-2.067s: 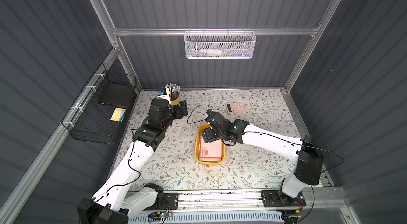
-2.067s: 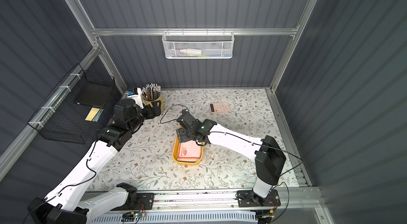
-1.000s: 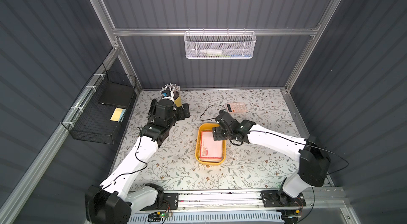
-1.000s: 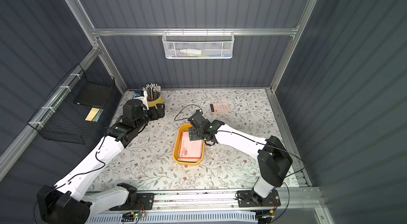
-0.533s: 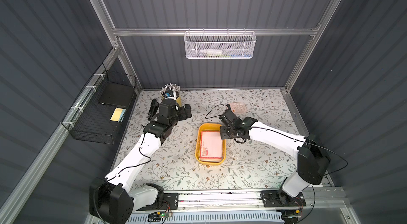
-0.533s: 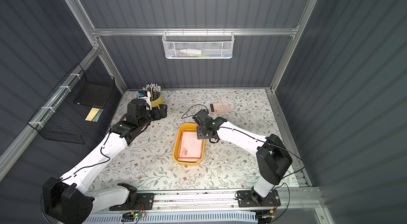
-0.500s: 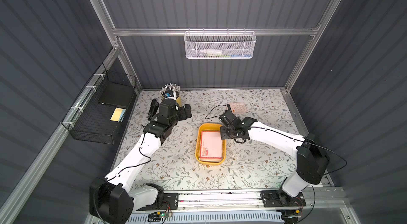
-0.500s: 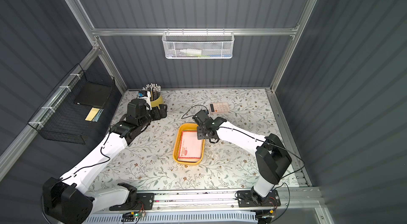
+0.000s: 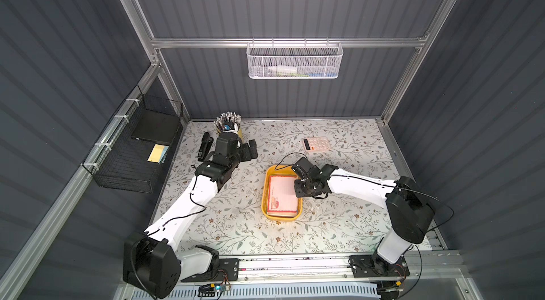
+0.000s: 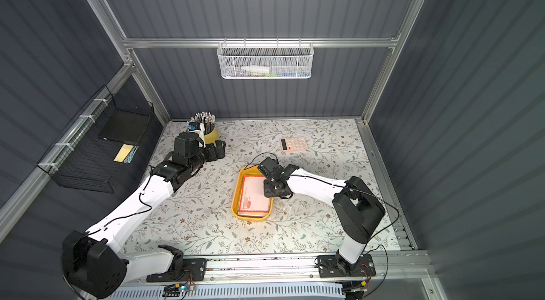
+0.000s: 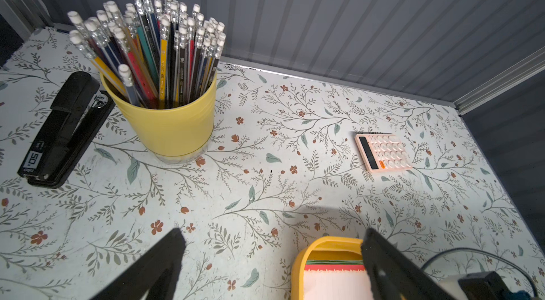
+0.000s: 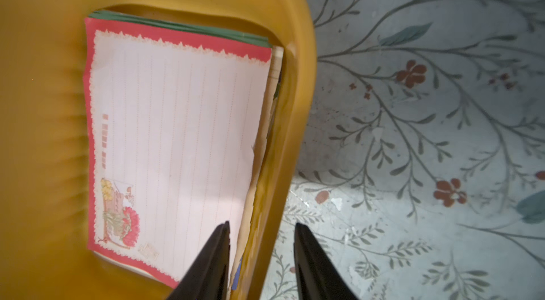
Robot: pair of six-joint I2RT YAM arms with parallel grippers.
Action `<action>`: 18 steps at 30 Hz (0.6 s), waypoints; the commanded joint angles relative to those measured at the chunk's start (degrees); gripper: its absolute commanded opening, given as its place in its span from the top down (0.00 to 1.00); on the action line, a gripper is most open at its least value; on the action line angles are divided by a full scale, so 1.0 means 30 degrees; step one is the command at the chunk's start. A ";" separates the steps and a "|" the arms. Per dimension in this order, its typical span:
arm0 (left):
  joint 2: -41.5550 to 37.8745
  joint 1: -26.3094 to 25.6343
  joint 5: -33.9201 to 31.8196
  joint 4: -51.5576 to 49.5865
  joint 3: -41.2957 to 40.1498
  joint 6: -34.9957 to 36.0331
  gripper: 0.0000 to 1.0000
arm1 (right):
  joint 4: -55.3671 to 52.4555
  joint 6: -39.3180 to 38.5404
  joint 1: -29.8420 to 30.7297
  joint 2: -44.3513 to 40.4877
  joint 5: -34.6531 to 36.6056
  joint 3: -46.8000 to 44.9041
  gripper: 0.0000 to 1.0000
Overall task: Take out the stationery paper from the storage box
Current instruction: Move the storage box to the center of the board.
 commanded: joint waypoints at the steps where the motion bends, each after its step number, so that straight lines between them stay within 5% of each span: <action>1: -0.0118 -0.0076 0.0300 0.0211 0.0058 -0.0074 0.04 | 0.0009 0.0314 -0.0011 -0.0102 0.0308 -0.0267 0.64; 11: 0.0028 -0.0062 0.0110 0.0100 0.0028 -0.0059 0.04 | -0.0234 -0.0464 -0.1014 -0.0427 0.0887 -0.0489 0.88; 18: 0.0087 -0.0076 0.0066 0.0143 -0.0051 -0.0059 0.03 | -0.0330 -0.0763 -0.1996 -0.1122 0.1260 -0.1013 0.91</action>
